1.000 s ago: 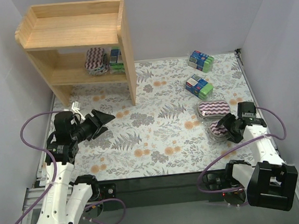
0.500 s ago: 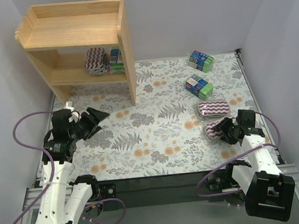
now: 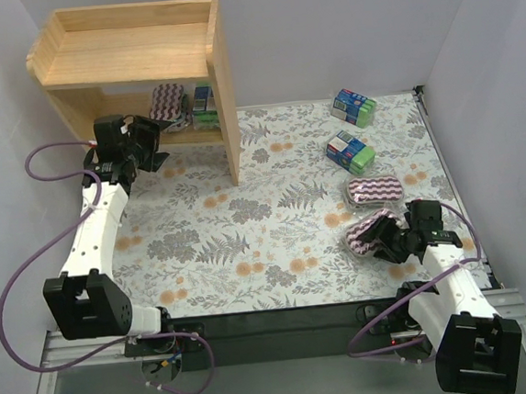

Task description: Place and organize the cleaning sponges onto the shelf

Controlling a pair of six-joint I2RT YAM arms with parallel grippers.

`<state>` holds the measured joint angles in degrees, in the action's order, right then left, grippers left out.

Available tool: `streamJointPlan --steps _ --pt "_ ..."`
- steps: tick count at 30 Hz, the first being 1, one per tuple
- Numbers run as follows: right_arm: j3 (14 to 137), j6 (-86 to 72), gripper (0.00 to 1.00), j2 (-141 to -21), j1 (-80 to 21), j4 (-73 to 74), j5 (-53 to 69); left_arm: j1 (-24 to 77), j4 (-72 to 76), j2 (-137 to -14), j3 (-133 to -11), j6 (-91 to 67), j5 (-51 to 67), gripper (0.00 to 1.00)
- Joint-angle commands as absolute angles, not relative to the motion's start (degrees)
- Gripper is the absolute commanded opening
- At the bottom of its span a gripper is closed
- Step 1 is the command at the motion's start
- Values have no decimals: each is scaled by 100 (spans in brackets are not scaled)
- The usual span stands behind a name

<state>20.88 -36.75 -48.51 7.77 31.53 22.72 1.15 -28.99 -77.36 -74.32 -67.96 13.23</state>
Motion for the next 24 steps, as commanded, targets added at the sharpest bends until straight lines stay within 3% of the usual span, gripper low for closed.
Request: streamJointPlan --steps 1,12,18,22,24 --pt "2223 -3393 72 -4869 633 3568 2391 62 -2435 -7909 -7664 -7539 994 84" --pt "2285 -3305 73 -4913 352 3612 2312 53 -1574 -8411 -7620 -8200 853 82" --pt "2417 -3252 72 -5045 316 3604 2338 53 -1669 -8920 -7778 -8297 984 73" --pt "2496 -3217 72 -5115 290 3621 2338 53 -1617 -9096 -7875 -8306 949 59" --pt "2496 -3217 72 -5124 273 3612 2355 53 -1608 -9114 -7919 -8279 923 43"
